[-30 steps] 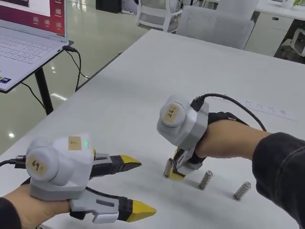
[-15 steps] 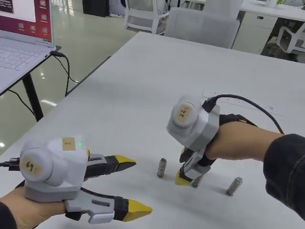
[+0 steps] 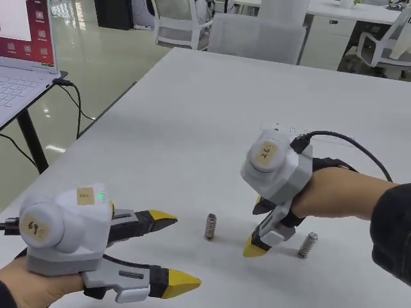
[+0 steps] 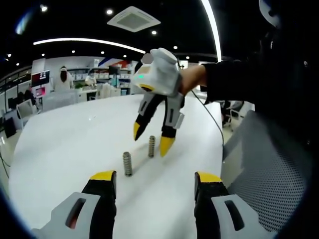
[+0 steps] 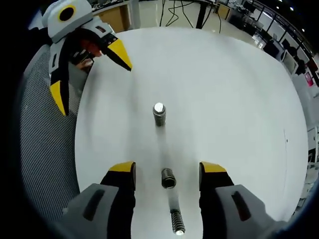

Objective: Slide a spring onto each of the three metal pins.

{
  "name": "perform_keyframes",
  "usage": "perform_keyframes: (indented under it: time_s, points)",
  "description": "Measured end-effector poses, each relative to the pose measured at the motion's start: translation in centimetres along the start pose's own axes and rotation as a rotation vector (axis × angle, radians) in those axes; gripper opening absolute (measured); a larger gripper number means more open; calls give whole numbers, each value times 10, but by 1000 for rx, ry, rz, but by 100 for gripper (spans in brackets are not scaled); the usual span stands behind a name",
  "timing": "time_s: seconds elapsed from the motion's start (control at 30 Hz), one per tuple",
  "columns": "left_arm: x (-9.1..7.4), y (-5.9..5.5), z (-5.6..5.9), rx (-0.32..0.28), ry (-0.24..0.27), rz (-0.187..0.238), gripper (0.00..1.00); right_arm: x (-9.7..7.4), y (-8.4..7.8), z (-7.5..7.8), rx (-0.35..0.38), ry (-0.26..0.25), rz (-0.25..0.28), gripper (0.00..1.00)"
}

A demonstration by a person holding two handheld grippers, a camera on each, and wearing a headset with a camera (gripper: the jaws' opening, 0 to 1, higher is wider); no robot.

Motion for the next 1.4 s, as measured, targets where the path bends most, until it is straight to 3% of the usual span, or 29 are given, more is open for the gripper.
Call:
perform_keyframes:
  time_s: [0.5, 1.4]
  points:
    - [0, 4, -2, -1, 2, -2, 60, -8, -29, 4, 92, -24, 62, 58]
    - [5, 8, -5, -7, -7, -15, 65, -27, -59, 4, 250, -95, 287, 68]
Point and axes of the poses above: the centre of the closed fingertips' face, and the gripper's own axes: x roughly forward along the fingers, z roughly to its right, y roughly out of its top, the point moved 6 cm from there along -x, roughly backward along the fingers, and after that the axes turned 15 degrees about -z, right-handed, at the moved point
